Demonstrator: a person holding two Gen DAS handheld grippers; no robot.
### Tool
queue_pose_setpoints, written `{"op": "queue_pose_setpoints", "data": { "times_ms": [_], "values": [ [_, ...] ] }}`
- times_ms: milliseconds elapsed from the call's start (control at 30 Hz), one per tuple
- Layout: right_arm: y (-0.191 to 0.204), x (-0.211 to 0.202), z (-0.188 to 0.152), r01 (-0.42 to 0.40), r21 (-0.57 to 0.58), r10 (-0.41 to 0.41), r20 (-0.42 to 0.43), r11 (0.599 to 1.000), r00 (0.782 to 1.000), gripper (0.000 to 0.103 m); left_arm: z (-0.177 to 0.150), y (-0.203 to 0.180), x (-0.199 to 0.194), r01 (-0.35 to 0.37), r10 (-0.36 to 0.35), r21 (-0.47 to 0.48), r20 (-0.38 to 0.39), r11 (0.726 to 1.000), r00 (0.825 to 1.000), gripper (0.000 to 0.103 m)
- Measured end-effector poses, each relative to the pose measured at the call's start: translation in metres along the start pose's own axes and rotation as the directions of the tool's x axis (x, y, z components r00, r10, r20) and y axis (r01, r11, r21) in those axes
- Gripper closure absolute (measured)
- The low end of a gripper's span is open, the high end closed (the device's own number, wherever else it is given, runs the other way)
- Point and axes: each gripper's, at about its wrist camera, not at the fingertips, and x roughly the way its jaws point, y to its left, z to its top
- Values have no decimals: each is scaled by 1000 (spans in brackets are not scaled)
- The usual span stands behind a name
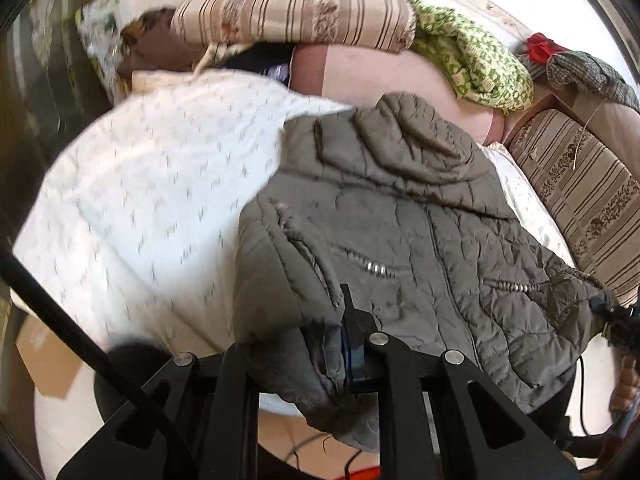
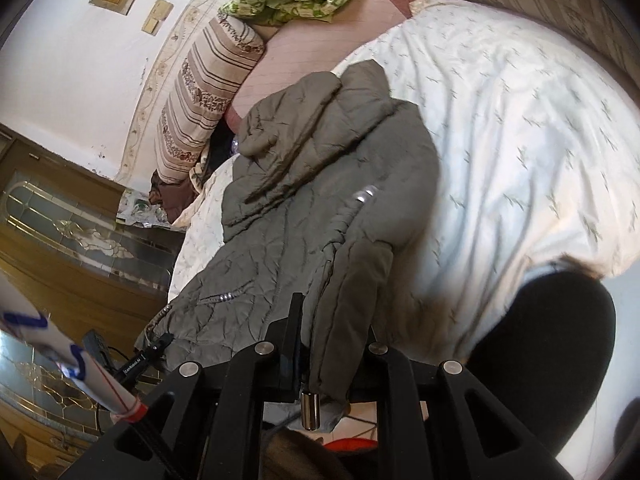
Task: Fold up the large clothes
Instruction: 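Lift the hem with both tools and carry it toward the hood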
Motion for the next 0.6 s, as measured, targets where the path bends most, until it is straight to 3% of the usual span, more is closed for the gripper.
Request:
{"op": "queue_pose_setpoints", "data": {
  "times_ms": [267, 600],
  "values": [
    [31, 10, 35, 7, -78, -5, 21, 997, 1000, 88, 30, -25, 2, -53, 47, 84, 77, 995, 996, 87],
    [55, 24, 67, 50, -136, -44, 50, 989, 998, 88, 54, -39, 13, -92, 77, 126, 116, 988, 990, 87]
  ]
}}
